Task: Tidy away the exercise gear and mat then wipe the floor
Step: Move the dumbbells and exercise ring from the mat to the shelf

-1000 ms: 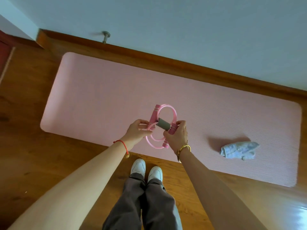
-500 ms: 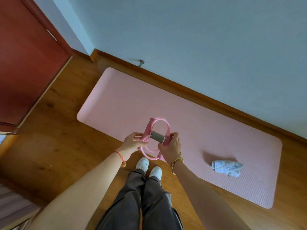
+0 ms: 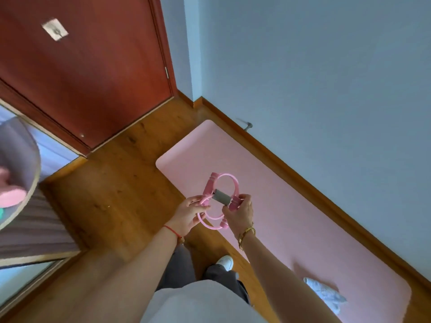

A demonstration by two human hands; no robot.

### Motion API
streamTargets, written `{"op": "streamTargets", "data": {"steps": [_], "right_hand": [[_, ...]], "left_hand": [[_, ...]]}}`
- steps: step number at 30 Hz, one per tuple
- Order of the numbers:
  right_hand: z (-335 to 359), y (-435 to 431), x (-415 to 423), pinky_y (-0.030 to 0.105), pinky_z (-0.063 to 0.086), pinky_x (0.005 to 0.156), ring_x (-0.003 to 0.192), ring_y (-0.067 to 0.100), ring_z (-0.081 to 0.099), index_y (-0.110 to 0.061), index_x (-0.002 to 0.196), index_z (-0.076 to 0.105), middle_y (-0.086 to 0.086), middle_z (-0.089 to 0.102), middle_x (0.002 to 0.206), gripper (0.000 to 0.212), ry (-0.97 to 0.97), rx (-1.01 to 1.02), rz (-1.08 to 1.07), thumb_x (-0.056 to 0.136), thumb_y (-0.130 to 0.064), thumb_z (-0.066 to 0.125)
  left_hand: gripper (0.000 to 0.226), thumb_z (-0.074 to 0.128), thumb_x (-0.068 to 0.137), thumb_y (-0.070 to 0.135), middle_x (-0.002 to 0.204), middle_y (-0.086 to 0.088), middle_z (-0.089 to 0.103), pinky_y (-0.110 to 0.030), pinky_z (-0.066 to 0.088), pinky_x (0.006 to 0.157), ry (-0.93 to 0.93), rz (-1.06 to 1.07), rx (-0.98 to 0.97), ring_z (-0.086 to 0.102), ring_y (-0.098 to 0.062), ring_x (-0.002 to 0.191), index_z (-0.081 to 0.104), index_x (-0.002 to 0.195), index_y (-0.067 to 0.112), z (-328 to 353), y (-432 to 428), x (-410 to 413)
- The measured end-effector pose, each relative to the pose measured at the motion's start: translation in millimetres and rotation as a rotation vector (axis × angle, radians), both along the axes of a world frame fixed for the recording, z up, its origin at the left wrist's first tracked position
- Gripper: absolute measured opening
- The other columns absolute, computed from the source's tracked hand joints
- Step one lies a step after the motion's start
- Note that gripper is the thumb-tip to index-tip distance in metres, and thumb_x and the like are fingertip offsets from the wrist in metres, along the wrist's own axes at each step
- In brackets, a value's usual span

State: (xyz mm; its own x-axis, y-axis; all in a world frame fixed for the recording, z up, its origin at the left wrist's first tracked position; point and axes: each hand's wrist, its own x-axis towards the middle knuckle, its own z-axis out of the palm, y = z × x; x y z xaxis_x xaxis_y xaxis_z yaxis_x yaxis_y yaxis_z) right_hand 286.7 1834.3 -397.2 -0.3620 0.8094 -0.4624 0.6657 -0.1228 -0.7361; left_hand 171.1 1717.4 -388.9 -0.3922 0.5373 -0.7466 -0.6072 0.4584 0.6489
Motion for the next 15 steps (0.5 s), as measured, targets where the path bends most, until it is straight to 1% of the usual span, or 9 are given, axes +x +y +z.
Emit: {"op": "streamTargets", "data": {"steps": [2,3,4,6,9,12,13,15], "right_hand": [[9,-11,-19,0.035,0.06,0.08,0.095,0.023,0.061,-0.017,0.119,0.04,0.003,0.055,0.11,0.054,0.007,0.002,0.072,0.079,-0.016,0.076],[15,-18,-32,0.036,0.06,0.081,0.096,0.023,0.06,-0.018,0.118,0.04,0.002,0.054,0.11,0.053,0.01,0.005,0.115,0.078,-0.016,0.076],[20,-26,-45,0.037,0.059,0.082,0.097,0.023,0.06,-0.018,0.117,0.04,0.002,0.054,0.11,0.053,0.01,0.012,0.158,0.078,-0.016,0.076],[28,-40,-70,0.039,0.059,0.083,0.098,0.023,0.06,-0.018,0.117,0.04,0.002,0.054,0.112,0.053,0.011,0.026,0.223,0.078,-0.016,0.076],[39,-69,-117,0.037,0.06,0.081,0.1,0.023,0.06,-0.02,0.115,0.041,0.002,0.054,0.115,0.05,0.025,0.028,0.314,0.08,-0.017,0.076],[50,-110,-167,0.024,0.057,0.067,0.099,0.022,0.059,-0.02,0.113,0.04,0.001,0.054,0.114,0.045,0.04,0.036,0.405,0.083,-0.013,0.073],[53,-125,-182,0.024,0.057,0.067,0.099,0.021,0.059,-0.019,0.115,0.041,0.0,0.054,0.112,0.044,0.055,0.045,0.432,0.084,-0.014,0.072],[58,-156,-212,0.034,0.06,0.077,0.099,0.02,0.06,-0.02,0.115,0.042,-0.001,0.056,0.112,0.045,0.098,0.061,0.485,0.084,-0.02,0.074]], "left_hand": [[0.035,0.071,0.092,0.02,0.122,-0.009,0.064,-0.036,0.056,0.09,-0.014,0.09,-0.004,0.061,-0.029,0.115,0.059,0.125,0.016,11,-17,-12],[0.034,0.07,0.092,0.016,0.12,-0.01,0.065,-0.034,0.056,0.085,-0.034,0.155,-0.003,0.062,-0.029,0.112,0.06,0.124,0.015,16,-28,-20],[0.033,0.07,0.091,0.012,0.118,-0.011,0.065,-0.034,0.055,0.083,-0.052,0.217,0.004,0.062,-0.03,0.11,0.06,0.123,0.014,21,-37,-28],[0.032,0.072,0.089,0.007,0.116,-0.011,0.067,-0.039,0.054,0.088,-0.07,0.305,0.018,0.062,-0.033,0.111,0.062,0.119,0.014,28,-57,-46],[0.03,0.072,0.089,0.006,0.116,-0.011,0.068,-0.045,0.051,0.097,-0.063,0.409,0.03,0.063,-0.033,0.111,0.063,0.116,0.016,37,-96,-78],[0.03,0.069,0.091,0.006,0.113,-0.011,0.069,-0.039,0.053,0.09,-0.054,0.51,0.044,0.065,-0.03,0.104,0.061,0.119,0.013,41,-141,-115],[0.03,0.069,0.091,0.005,0.111,-0.011,0.069,-0.038,0.053,0.087,-0.048,0.538,0.044,0.065,-0.029,0.101,0.061,0.12,0.012,41,-157,-127],[0.03,0.068,0.091,0.005,0.109,-0.012,0.068,-0.038,0.052,0.089,-0.029,0.59,0.048,0.065,-0.028,0.099,0.06,0.12,0.01,42,-188,-151]]}}
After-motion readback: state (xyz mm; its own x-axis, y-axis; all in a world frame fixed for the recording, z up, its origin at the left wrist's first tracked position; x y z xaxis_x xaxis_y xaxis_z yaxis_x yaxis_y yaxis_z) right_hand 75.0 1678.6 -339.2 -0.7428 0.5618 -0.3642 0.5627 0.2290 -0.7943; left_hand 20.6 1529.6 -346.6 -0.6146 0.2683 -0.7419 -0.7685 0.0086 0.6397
